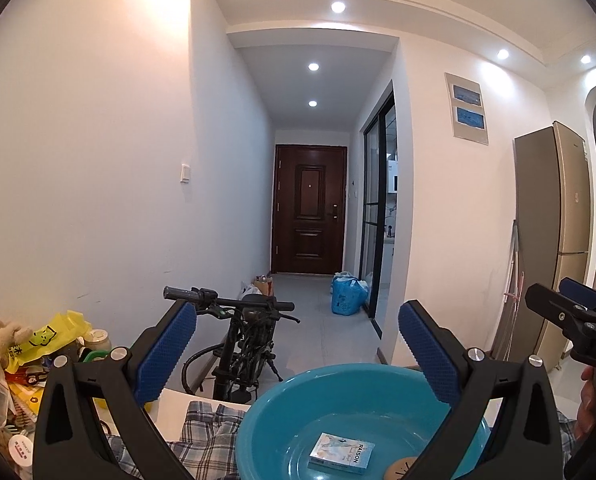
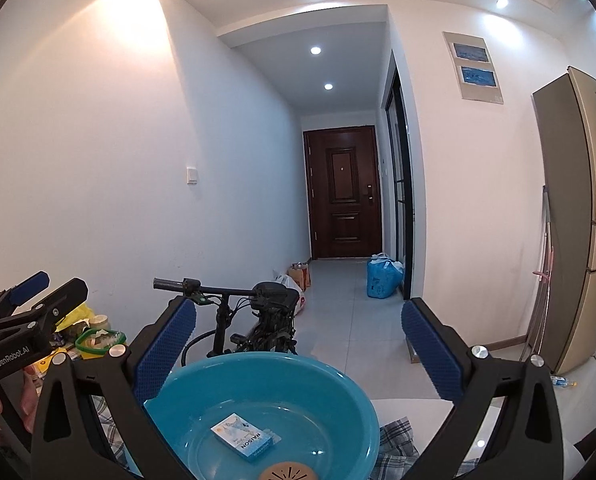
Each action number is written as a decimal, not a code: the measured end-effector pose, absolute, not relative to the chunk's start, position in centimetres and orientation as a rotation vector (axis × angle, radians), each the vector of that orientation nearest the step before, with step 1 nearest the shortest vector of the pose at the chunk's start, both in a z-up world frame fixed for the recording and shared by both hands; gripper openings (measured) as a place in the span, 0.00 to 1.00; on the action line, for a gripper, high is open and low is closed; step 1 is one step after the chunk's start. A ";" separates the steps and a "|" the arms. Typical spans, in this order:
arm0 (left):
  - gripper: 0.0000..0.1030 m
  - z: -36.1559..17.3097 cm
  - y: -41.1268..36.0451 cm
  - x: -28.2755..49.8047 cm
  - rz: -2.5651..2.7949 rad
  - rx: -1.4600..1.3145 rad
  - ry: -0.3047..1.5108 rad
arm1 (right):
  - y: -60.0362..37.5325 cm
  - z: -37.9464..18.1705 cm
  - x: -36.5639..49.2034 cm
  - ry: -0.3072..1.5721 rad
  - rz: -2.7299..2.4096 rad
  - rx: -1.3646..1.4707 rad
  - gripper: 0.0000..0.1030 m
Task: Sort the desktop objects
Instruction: 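Raise both open tools up and back away from the basin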
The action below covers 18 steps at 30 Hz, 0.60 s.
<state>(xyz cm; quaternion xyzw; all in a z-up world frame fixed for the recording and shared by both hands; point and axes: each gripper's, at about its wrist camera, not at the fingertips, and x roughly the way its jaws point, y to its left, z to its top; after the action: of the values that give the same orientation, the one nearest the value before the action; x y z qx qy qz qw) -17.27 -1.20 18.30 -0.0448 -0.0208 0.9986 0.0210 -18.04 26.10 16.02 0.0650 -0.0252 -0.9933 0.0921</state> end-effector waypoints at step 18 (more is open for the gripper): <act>1.00 20.9 -1.3 -11.9 3.080 -0.071 -0.085 | 26.2 18.5 -12.9 -0.118 -2.992 0.035 1.00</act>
<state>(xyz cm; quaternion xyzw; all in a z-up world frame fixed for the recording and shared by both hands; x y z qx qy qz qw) -11.90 -1.27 20.90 -0.0231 -0.0276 0.9989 0.0300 -12.89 26.16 18.48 0.0118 -0.0393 -0.9965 0.0734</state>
